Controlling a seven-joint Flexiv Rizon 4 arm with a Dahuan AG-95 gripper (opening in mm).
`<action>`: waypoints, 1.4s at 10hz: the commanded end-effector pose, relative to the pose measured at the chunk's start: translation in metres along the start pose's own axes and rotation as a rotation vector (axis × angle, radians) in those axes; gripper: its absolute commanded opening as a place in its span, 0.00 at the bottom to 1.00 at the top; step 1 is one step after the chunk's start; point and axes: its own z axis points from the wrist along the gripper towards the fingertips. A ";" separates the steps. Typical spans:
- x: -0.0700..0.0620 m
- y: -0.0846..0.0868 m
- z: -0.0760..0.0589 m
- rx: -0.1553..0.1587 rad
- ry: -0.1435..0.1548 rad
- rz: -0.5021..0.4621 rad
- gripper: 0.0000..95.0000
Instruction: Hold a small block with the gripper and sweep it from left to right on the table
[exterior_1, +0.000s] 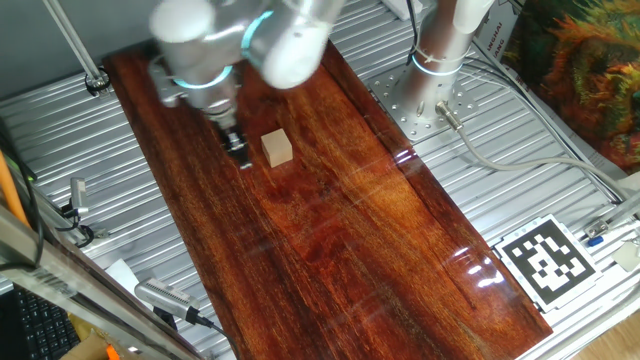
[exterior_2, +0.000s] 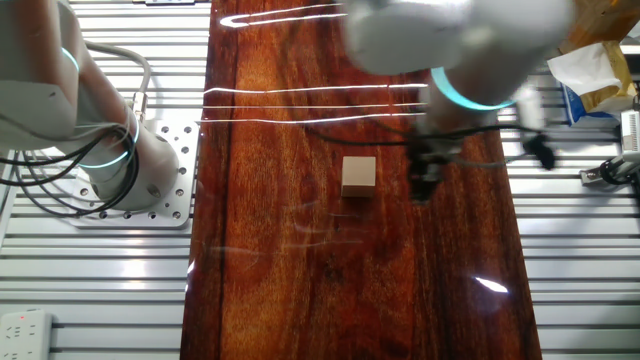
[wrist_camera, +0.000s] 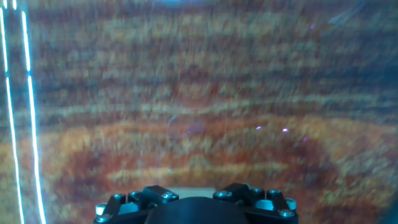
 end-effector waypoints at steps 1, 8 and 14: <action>-0.036 0.001 -0.029 -0.014 -0.001 0.004 0.80; -0.069 0.008 -0.063 0.000 -0.010 -0.024 0.00; -0.067 0.009 -0.066 0.002 -0.010 -0.054 0.00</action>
